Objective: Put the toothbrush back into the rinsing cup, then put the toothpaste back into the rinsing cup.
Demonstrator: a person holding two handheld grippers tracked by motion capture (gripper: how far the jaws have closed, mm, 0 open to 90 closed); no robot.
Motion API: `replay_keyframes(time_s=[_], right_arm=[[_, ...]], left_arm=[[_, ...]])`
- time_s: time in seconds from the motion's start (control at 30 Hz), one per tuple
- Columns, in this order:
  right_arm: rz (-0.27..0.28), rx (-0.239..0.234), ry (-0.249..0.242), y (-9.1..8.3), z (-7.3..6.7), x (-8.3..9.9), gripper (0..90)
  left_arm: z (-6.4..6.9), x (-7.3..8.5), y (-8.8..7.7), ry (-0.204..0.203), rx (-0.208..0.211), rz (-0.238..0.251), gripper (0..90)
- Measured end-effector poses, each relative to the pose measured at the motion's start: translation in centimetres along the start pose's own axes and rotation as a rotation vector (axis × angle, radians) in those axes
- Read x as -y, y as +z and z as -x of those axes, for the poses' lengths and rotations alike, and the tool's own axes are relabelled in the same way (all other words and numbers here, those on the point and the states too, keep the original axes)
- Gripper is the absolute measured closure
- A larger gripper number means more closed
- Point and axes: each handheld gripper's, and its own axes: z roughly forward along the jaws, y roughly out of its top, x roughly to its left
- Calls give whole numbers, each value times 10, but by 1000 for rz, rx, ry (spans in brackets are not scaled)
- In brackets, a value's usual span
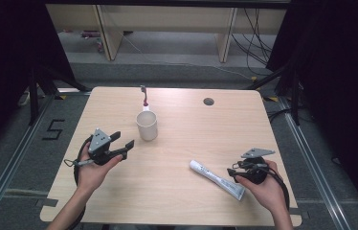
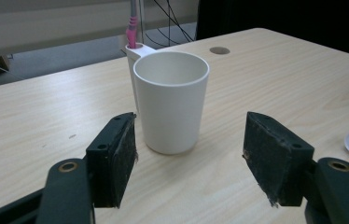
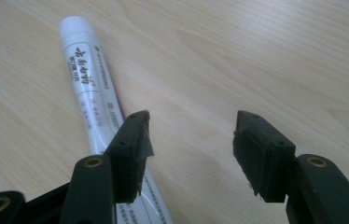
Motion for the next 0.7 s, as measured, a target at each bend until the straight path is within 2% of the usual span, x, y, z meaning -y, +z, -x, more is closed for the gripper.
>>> replay_keyframes(time_s=[0.03,0.07,0.1,0.13,0.2,0.33,0.37,0.4,0.47,0.57,0.6,0.63,0.7], right_arm=[[42,-8,-12,3,0,-1,460],[3,-21,-28,1,1,-2,460],[-6,-20,-27,-1,0,-3,460],[24,-2,-43,0,2,-4,461],[-17,-18,-4,-4,1,-5,463],[9,-13,-23,-2,2,-5,464],[-37,-19,-20,-4,-1,-6,479],[-37,-19,-20,-4,-1,-6,479],[-79,-45,-37,-5,-3,-10,502],[-105,-67,-57,-3,-3,-12,516],[-154,-79,-66,-3,-5,-15,531],[-154,-79,-66,-3,-5,-15,531],[-212,-108,-76,-1,-8,-18,531]], left_arm=[[0,1,0,-2,4,4,341],[0,1,0,-2,4,4,341],[2,4,-2,6,2,-11,341],[2,5,-2,0,2,-11,342],[4,6,-2,3,7,-12,342],[6,7,-1,10,21,-10,342],[8,7,-1,14,24,-16,342],[8,7,-1,14,24,-16,342],[10,7,-2,22,33,-15,342],[14,8,-2,25,43,-20,342],[17,9,-1,24,54,-24,342],[17,9,-1,24,54,-24,342],[19,11,1,35,68,-28,343]])
